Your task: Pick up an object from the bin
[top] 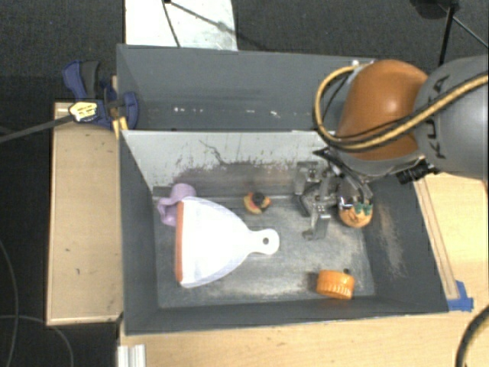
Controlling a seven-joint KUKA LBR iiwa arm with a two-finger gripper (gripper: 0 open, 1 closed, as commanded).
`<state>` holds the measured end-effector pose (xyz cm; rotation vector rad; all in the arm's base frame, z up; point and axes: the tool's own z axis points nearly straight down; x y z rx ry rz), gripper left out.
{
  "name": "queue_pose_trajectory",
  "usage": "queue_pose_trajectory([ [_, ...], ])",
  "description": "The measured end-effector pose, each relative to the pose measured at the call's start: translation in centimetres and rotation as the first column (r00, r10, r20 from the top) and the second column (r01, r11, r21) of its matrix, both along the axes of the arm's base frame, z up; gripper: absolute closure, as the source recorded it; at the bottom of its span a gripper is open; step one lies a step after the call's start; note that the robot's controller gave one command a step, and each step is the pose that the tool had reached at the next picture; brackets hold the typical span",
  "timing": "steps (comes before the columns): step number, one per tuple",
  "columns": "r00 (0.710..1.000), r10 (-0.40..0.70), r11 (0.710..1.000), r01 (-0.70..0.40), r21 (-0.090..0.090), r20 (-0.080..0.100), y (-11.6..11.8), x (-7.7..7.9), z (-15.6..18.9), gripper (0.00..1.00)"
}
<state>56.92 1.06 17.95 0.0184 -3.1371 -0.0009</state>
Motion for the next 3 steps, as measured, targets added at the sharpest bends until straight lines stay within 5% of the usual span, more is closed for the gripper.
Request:
queue_pose_trajectory([
  [1,1.000,0.000,1.000,0.000,0.000,0.008,0.0,0.1,0.5,0.00],
  [2,0.991,0.135,0.991,-0.135,-0.002,0.011,5.0,-2.5,-3.5,0.00],
  [3,0.979,0.206,0.979,-0.206,0.000,0.005,6.7,-4.2,-4.7,0.00],
])
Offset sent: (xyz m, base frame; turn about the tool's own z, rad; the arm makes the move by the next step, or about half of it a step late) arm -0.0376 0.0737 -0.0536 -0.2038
